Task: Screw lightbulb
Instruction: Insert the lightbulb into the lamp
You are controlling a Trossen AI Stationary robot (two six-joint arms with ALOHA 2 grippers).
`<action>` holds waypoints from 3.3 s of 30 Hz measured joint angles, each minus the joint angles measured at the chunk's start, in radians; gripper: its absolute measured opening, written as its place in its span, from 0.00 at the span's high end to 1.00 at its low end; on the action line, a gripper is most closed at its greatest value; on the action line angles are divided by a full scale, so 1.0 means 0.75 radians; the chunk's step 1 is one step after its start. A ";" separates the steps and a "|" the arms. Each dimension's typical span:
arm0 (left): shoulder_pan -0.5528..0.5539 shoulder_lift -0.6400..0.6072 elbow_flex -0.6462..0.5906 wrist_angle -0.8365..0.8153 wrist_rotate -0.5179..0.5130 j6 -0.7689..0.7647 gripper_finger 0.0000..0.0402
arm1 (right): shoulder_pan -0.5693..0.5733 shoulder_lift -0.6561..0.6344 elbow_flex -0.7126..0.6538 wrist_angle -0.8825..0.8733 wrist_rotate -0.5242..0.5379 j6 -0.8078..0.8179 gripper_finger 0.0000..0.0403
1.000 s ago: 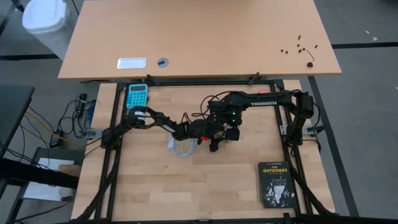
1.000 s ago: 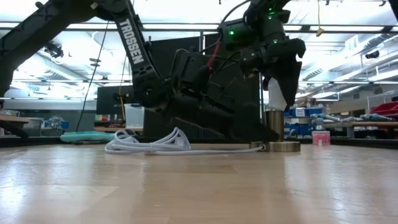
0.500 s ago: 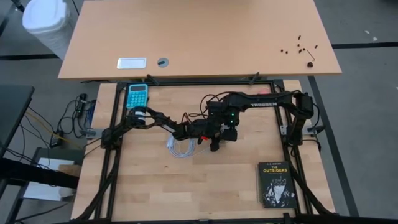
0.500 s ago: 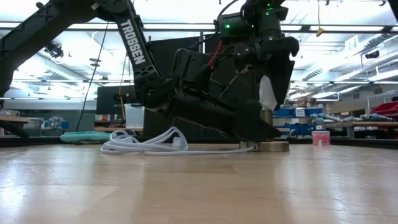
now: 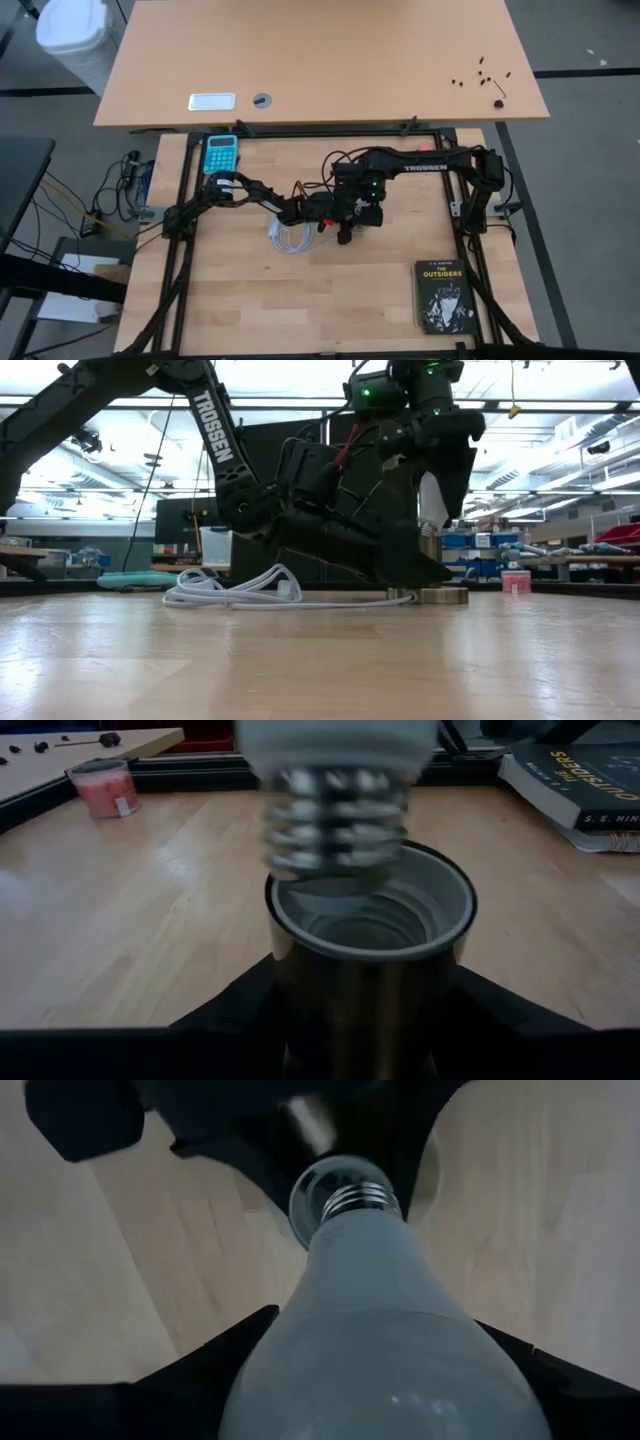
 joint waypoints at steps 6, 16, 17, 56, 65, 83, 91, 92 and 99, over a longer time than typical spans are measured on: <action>-0.015 0.000 -0.002 0.020 -0.001 0.003 0.52 | 0.010 -0.001 0.025 -0.031 0.012 0.012 0.34; -0.017 0.001 -0.003 0.027 -0.001 0.006 0.52 | 0.058 0.025 0.025 -0.028 -0.038 0.017 0.33; -0.017 0.001 -0.003 0.029 -0.001 0.006 0.52 | 0.062 0.028 0.025 -0.020 -0.035 0.015 0.33; -0.016 0.000 -0.004 0.006 -0.003 -0.017 0.52 | 0.186 -0.125 0.252 -0.144 0.231 0.065 0.17; -0.035 -0.002 -0.004 -0.014 -0.005 -0.030 0.52 | 0.144 -0.453 -0.171 -0.108 0.428 0.336 0.17; -0.038 -0.002 -0.004 -0.017 -0.003 -0.031 0.52 | 0.120 -0.484 -0.385 0.254 0.407 0.356 0.17; -0.038 -0.002 -0.004 -0.017 -0.003 -0.032 0.52 | 0.120 -0.484 -0.385 0.350 0.386 0.338 0.17; -0.038 -0.002 -0.004 -0.017 -0.003 -0.032 0.52 | 0.120 -0.484 -0.385 0.359 0.377 0.332 0.17; -0.038 -0.001 -0.005 -0.017 -0.003 -0.032 0.52 | 0.093 -0.483 -0.385 0.345 0.397 0.325 0.17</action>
